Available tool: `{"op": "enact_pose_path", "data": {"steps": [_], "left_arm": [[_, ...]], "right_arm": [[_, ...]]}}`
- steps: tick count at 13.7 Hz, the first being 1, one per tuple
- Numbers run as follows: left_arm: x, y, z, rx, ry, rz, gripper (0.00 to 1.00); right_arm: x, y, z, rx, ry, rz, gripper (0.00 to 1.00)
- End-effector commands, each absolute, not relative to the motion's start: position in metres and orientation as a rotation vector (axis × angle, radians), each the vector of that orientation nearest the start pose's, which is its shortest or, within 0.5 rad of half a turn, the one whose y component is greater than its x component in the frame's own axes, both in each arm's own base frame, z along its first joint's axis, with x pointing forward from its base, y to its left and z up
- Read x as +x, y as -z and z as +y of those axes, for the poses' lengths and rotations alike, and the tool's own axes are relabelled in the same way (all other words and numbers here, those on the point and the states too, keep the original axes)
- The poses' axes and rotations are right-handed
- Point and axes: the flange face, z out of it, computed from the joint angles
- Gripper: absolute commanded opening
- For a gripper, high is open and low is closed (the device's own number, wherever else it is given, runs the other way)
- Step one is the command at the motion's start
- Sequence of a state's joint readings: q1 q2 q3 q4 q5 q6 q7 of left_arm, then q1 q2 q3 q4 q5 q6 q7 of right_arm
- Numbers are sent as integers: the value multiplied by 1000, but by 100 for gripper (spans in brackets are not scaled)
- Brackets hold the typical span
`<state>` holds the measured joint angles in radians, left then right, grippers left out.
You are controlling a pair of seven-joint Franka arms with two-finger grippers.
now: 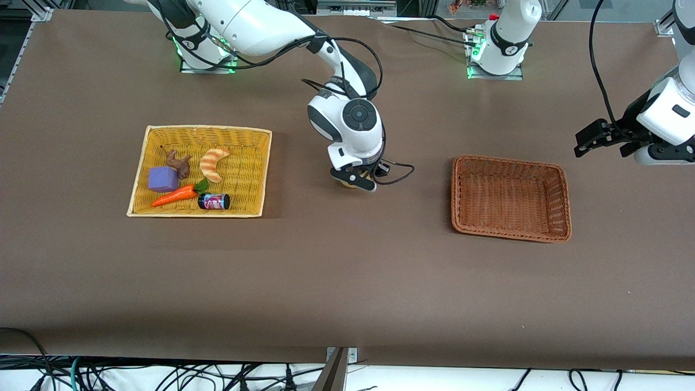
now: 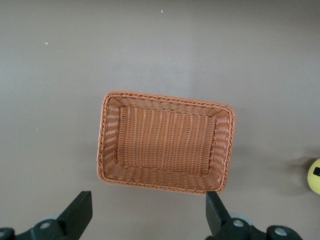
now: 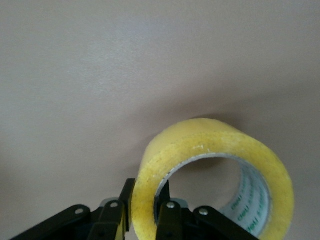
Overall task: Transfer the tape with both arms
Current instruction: 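Carry the tape roll toward the basket and set it on the table, then withdraw the right gripper while the left gripper reaches toward the tape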
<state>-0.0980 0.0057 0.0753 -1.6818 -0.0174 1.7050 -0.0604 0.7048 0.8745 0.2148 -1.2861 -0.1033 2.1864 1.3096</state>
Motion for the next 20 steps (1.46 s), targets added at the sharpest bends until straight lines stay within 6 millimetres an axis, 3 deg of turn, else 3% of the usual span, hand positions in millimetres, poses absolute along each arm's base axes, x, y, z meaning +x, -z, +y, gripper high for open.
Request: {"op": "enact_pose_path", "data": {"steps": [1,3,4,5,6,8,10,11,14,16,18,20], "left_arm": [[564,-584,-17,-3161,28,-40,100],[565,-581,-23,-3163,16,-21,100],[568,-570,-24,-3161,-37,-19,100],[569,-566,-28,-3160,-52,-9,100],[569,-557,-35,-3158,-100,12,100],[567,-555,-59,-3158,-121,75,100],[562,-551,-76,-3150,-174,126,100],[561,-549,-82,-3155,-186,140,100],[552,-535,-152,-3146,-231,307,100],[545,-515,-204,-3125,-270,415,100],[543,-490,-249,-3117,-252,529,100],[542,-446,-298,-3114,-263,649,100]], "right_arm": [[493,-235,576,-2999,-49,639,41],[494,-231,575,-3004,-50,641,42],[494,-232,575,-3005,-50,636,54],[498,-237,572,-3018,-24,622,83],[506,-250,565,-3046,52,591,100],[526,-281,541,-3128,141,481,100],[571,-337,479,-3184,137,249,100],[587,-355,447,-3231,89,117,100],[637,-405,336,-3261,-3,-123,100],[659,-424,273,-3195,-87,-135,100],[676,-441,215,-3147,-88,-30,100],[687,-463,140,-3138,-90,-30,100]]}}
